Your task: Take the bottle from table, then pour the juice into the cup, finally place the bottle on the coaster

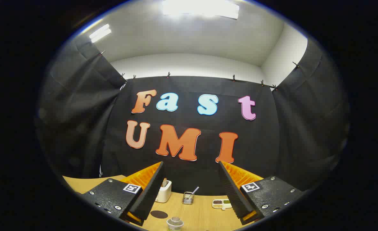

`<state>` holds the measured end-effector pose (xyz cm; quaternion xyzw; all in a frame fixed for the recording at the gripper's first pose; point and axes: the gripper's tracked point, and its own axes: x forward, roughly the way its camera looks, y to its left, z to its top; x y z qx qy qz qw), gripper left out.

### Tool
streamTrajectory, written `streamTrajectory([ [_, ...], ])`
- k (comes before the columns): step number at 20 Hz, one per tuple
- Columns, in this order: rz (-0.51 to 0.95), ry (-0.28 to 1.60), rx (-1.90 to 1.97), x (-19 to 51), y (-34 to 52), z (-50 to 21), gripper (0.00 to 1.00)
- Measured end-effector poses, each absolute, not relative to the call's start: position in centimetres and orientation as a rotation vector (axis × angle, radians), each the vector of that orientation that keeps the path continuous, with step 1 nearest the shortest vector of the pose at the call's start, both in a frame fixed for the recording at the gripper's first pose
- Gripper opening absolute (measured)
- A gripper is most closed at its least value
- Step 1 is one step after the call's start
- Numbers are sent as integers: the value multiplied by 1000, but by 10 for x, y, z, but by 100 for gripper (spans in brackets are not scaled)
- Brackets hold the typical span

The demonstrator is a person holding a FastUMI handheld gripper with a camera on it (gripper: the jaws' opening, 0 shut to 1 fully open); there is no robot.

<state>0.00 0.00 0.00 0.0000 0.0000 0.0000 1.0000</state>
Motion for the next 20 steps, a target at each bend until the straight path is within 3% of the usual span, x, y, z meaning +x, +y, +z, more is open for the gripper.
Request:
streamTrajectory([
  [20, 12, 9, 47, -10, -4, 0, 97],
])
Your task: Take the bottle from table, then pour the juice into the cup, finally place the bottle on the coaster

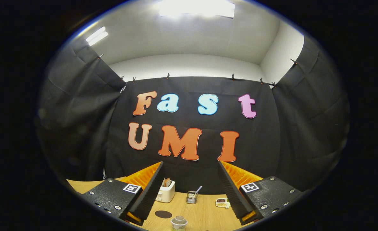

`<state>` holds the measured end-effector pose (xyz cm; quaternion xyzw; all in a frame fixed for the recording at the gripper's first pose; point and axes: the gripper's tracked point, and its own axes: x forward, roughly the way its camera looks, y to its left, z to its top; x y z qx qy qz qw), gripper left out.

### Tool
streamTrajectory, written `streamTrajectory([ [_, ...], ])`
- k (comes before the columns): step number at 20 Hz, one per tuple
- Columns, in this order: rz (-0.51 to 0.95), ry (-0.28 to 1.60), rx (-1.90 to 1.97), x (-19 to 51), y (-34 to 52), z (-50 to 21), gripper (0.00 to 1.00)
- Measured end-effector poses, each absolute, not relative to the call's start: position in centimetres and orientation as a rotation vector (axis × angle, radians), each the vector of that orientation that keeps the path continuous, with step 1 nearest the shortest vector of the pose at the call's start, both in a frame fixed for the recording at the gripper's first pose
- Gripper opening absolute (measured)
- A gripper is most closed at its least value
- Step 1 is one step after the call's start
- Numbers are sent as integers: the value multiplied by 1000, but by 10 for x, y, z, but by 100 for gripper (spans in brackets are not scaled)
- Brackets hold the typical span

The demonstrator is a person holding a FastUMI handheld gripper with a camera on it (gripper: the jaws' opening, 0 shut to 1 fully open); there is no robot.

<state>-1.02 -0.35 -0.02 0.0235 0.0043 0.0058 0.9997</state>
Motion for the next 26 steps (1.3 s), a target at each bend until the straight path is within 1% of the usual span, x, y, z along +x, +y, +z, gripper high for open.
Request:
streamTrajectory([
  [9, 64, -5, 59, -14, 15, -10, 97],
  [14, 70, -32, 26, -17, 27, -21, 97],
  [20, 135, 12, 45, -20, 46, -69, 97],
  [26, 143, 103, 78, -21, 43, -135, 97],
])
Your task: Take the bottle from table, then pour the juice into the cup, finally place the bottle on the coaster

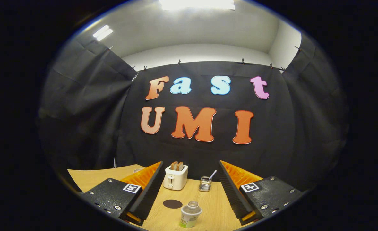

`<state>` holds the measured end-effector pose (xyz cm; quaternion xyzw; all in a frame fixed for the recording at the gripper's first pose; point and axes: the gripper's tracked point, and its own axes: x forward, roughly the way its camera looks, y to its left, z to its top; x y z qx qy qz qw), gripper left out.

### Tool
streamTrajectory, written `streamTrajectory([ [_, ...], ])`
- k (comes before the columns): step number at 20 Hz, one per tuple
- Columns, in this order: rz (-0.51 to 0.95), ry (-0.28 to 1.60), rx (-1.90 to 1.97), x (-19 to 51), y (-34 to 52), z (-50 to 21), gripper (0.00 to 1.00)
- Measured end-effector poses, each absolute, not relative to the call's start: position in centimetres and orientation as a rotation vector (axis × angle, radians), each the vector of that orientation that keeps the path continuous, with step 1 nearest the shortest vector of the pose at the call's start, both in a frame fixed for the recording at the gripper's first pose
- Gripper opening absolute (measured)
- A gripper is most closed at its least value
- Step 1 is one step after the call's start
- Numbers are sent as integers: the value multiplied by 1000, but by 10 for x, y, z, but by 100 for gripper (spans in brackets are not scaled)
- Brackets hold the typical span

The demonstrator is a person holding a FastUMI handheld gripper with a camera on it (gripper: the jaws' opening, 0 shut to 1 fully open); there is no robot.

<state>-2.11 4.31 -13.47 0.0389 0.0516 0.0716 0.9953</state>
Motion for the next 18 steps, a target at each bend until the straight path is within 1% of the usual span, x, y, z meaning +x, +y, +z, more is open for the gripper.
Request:
streamTrajectory([
  [3, 171, 138, 114, -21, 49, -173, 97],
  [7, 133, 195, 89, -21, 43, -218, 97],
  [10, 149, 246, 89, -25, 52, -253, 97],
  [16, 178, 307, 188, -32, 62, -305, 97],
  [18, 165, 333, 192, -32, 58, -322, 97],
])
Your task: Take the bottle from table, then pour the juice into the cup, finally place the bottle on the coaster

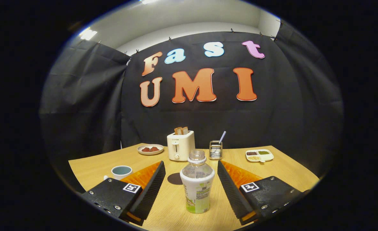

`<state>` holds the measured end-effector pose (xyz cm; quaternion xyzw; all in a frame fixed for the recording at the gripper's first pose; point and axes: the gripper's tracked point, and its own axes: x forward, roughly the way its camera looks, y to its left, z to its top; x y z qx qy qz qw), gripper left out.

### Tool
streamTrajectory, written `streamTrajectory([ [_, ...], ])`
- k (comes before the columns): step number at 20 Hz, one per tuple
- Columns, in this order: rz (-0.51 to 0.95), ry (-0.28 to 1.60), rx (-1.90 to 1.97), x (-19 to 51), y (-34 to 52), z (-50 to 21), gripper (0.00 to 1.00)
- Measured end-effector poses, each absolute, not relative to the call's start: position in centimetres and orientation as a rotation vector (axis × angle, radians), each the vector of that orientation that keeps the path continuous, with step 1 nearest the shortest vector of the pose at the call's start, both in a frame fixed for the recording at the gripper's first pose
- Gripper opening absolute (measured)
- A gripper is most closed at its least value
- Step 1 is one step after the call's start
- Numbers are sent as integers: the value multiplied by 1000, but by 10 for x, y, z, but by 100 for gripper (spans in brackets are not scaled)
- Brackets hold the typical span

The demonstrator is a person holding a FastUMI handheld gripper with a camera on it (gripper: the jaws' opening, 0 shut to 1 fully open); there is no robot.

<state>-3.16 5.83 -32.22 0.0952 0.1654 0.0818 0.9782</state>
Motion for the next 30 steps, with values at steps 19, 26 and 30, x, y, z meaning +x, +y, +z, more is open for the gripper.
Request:
streamTrajectory([
  [19, 110, 546, 173, -33, 67, -424, 78],
  [26, 71, 586, 174, -30, 68, -427, 62],
  [30, 63, 589, 185, -30, 72, -424, 54],
])
